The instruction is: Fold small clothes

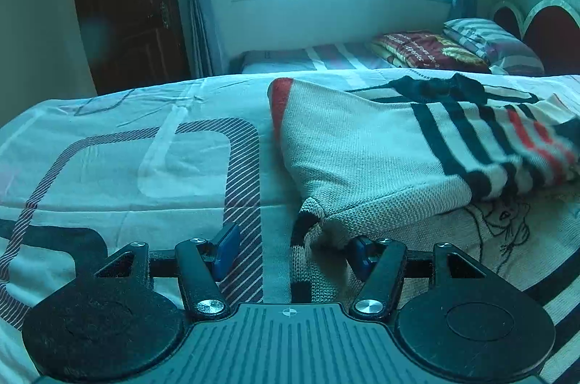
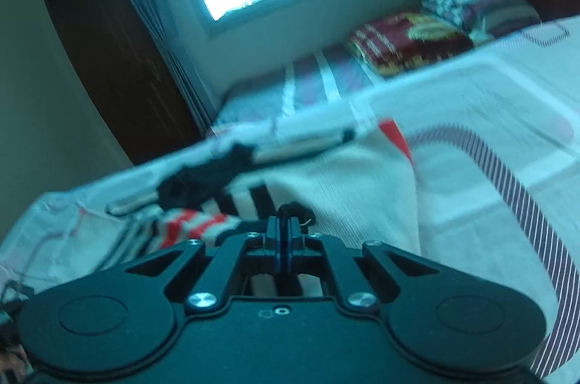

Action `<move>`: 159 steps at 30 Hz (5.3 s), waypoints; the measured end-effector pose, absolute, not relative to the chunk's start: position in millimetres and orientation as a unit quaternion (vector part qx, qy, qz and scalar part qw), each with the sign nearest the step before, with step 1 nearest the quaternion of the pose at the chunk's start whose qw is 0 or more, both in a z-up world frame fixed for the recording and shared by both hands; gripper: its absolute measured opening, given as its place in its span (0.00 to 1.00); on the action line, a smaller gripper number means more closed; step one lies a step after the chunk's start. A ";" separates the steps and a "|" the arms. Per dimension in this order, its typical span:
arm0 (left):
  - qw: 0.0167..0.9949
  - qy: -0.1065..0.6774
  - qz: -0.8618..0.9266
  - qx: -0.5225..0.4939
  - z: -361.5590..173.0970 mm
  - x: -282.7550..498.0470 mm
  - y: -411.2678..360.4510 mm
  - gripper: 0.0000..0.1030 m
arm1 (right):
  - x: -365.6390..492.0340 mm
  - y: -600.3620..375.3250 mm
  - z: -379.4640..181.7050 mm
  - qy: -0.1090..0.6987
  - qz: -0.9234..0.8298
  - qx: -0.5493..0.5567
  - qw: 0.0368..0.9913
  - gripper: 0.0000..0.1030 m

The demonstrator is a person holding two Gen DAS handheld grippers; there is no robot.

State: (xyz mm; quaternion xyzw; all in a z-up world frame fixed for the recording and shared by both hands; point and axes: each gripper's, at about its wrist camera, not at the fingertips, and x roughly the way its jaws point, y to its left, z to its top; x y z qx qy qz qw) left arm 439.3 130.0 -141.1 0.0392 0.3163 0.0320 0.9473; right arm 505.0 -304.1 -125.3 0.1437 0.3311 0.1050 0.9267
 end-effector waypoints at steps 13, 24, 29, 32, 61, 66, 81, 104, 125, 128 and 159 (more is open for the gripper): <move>0.968 0.238 0.062 0.043 -126.7 424.1 125.3 0.40 | 501.8 -293.0 -120.4 0.317 0.147 0.175 0.920 0.07; 0.962 0.267 0.037 0.054 -134.3 419.5 129.0 0.40 | 512.9 -303.6 -140.4 0.377 0.134 0.229 0.888 0.32; 0.956 0.288 0.047 -0.019 -138.5 428.7 147.2 0.40 | 518.9 -288.8 -139.2 0.370 0.160 0.201 0.893 0.08; 0.960 0.271 0.070 -0.014 -139.6 426.6 147.2 0.40 | 509.5 -281.3 -113.9 0.307 0.181 0.169 0.919 0.05; 0.958 0.277 -0.053 0.047 -120.6 436.4 90.1 0.81 | 508.0 -232.7 -127.7 0.327 0.180 -0.038 0.927 0.19; 0.957 0.283 -0.058 0.021 -107.6 493.4 93.1 0.81 | 538.5 -200.4 -120.0 0.322 0.223 0.007 0.920 0.19; 0.940 0.340 -0.008 -0.023 -136.2 575.3 125.1 0.83 | 591.2 -137.2 -146.6 0.331 0.234 -0.029 0.914 0.17; 0.951 0.308 0.008 0.018 -140.9 510.6 100.5 0.92 | 566.2 -168.8 -143.6 0.298 0.188 -0.102 0.930 0.24; 0.951 0.308 -0.026 0.022 -145.7 477.1 73.5 0.94 | 507.4 -245.6 -145.1 0.298 0.144 -0.083 0.940 0.36; 0.950 0.310 -0.017 0.027 -148.5 481.3 69.4 0.99 | 509.5 -251.1 -148.4 0.298 0.143 -0.066 0.941 0.38; 0.946 0.321 -0.001 0.052 -145.1 415.7 63.5 0.99 | 454.7 -335.3 -163.3 0.306 0.043 0.012 0.951 0.10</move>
